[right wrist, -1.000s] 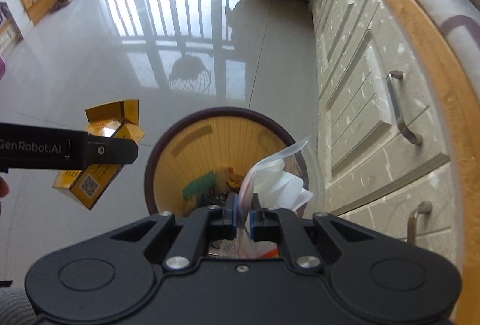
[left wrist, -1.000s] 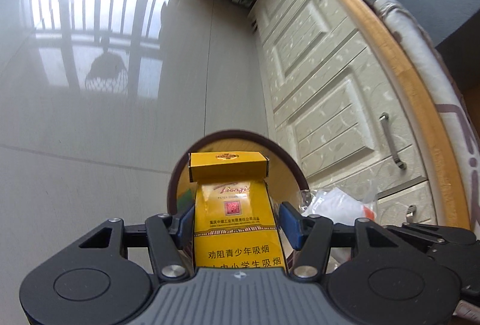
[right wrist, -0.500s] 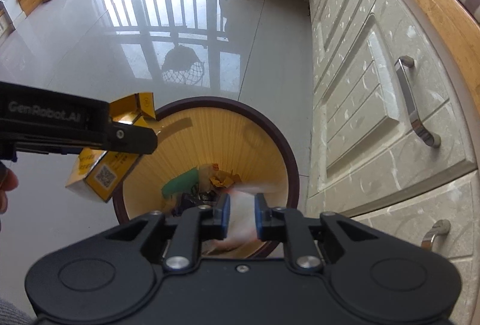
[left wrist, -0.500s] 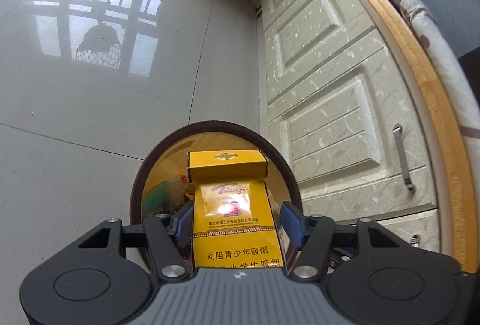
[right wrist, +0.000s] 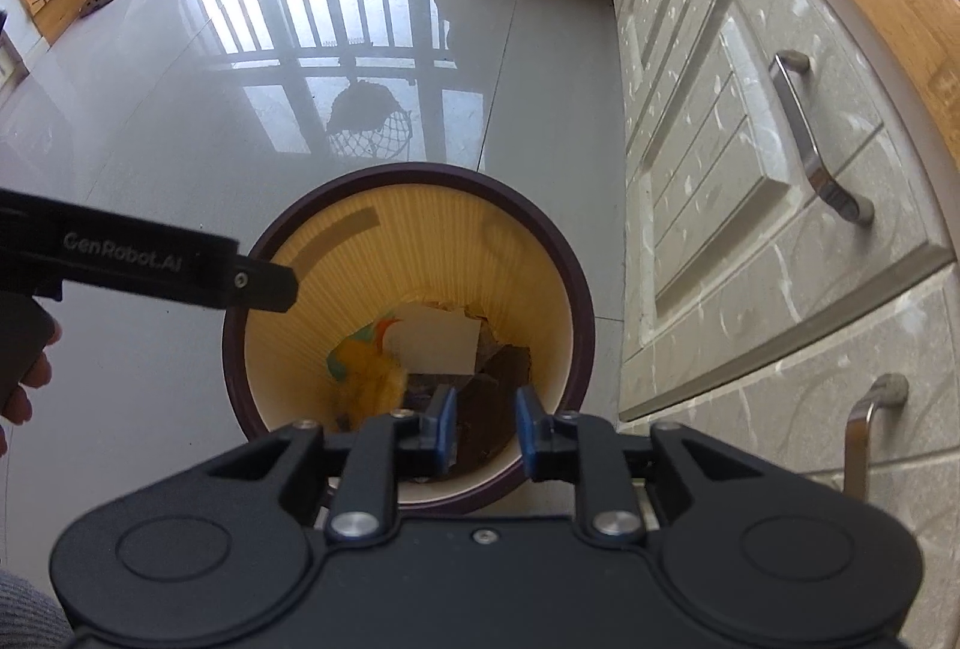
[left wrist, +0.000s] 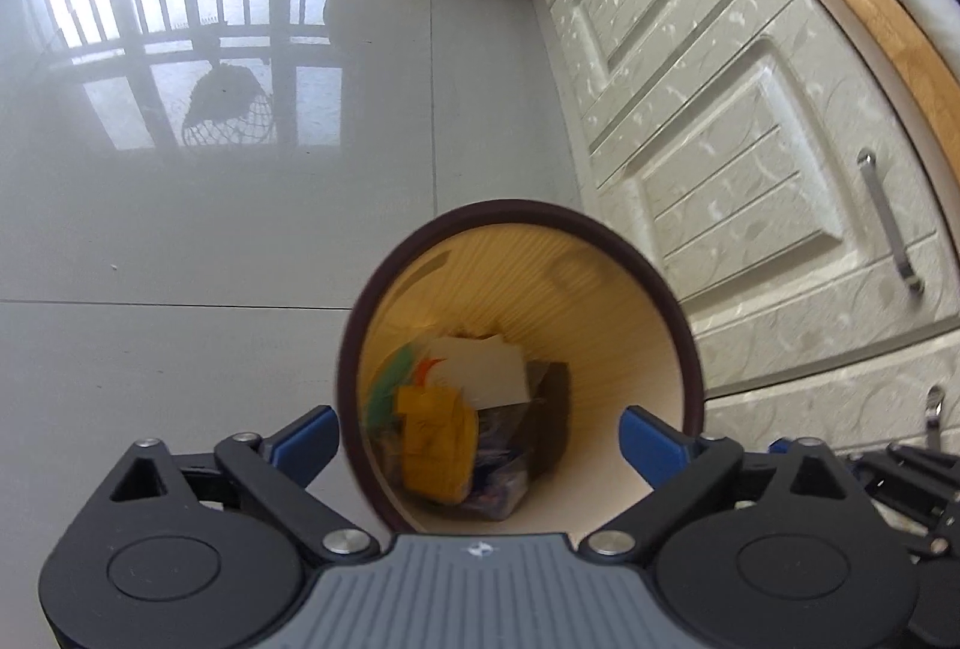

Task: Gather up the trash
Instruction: 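Withdraw both open tools up and away from the wastebasket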

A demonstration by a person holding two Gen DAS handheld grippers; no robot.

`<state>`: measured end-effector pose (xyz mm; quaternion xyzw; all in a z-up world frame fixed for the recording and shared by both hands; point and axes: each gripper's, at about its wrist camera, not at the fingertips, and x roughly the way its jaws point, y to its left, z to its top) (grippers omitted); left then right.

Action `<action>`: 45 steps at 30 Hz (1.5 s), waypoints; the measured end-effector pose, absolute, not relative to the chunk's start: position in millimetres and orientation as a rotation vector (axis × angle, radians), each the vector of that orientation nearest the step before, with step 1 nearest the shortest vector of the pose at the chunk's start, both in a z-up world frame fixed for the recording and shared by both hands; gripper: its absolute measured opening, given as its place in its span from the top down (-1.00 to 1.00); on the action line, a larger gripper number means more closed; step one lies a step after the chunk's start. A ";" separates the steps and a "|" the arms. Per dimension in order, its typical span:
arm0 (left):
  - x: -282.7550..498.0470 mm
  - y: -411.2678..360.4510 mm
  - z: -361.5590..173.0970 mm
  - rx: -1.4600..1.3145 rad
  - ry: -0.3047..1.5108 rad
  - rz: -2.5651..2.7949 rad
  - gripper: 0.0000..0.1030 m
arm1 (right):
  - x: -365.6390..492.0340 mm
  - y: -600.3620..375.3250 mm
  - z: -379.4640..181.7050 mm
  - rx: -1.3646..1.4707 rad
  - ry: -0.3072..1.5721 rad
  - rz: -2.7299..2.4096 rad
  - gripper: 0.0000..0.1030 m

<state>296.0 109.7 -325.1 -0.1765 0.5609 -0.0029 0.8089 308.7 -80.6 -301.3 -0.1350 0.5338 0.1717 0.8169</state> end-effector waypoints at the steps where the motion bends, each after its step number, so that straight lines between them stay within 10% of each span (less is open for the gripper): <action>1: 295.1 110.4 -323.8 -0.368 1.202 -0.003 -0.94 | 308.0 -82.2 -301.3 -0.280 1.139 0.366 0.48; 27: 247.6 121.0 -246.4 -0.211 1.158 0.025 -1.00 | 281.2 -101.5 -240.5 -0.123 1.119 0.283 -0.94; 45: 190.5 120.0 -149.2 -0.143 1.004 0.021 -1.00 | 231.7 -117.0 -144.0 -0.084 0.969 0.214 -1.00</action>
